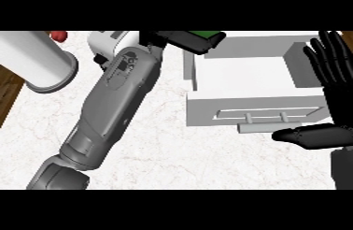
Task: Pick up the cup, place it into the drawer and close the drawer
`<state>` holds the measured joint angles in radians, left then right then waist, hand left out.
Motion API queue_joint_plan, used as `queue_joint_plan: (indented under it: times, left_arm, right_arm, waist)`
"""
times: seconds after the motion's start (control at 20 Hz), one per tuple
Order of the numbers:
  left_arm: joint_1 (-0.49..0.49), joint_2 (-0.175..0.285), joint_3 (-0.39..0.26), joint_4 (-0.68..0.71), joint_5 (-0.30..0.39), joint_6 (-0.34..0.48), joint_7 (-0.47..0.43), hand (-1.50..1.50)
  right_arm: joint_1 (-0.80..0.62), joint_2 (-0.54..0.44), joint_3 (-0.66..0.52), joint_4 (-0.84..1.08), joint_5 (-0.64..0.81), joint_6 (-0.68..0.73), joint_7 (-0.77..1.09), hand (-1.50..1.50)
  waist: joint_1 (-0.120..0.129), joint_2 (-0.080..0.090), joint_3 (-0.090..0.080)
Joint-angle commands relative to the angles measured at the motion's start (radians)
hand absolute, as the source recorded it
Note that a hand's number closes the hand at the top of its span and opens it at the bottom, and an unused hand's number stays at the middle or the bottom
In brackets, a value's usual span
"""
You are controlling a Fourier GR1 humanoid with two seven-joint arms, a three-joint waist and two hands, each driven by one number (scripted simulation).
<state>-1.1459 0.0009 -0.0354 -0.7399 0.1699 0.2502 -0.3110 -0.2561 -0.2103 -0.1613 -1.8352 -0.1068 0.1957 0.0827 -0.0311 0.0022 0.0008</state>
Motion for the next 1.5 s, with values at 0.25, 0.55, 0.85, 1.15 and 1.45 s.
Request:
queue_joint_plan:
  times: [0.25,0.55,0.85,1.15,1.45]
  left_arm:
    - [-0.180,-0.001,-0.109,0.333,0.072,0.118,0.043,1.50]
    - [-0.189,-0.001,-0.213,0.428,0.104,0.020,0.101,1.50]
    - [-0.156,-0.001,-0.299,0.462,0.119,0.019,0.098,1.50]
    - [-0.125,-0.001,-0.274,0.420,0.224,0.010,0.037,-1.50]
    - [-0.098,-0.001,-0.246,0.333,0.344,-0.056,-0.087,-1.50]
  right_arm:
    - [-0.072,0.017,0.032,0.060,0.009,0.004,-0.025,-1.50]
    - [-0.103,-0.011,0.017,0.049,-0.022,0.030,-0.006,-1.50]
    - [-0.117,0.004,0.044,0.067,-0.029,0.047,-0.014,-1.50]
    - [-0.162,0.041,0.109,0.049,-0.081,0.089,0.013,-1.50]
    - [-0.161,0.034,0.218,0.063,-0.208,0.285,0.008,1.50]
  waist:
    - [-0.055,0.023,0.001]
    - [-0.104,0.031,0.001]
    - [-0.159,0.045,0.002]
    - [-0.184,0.053,-0.001]
    - [-0.166,0.051,-0.001]
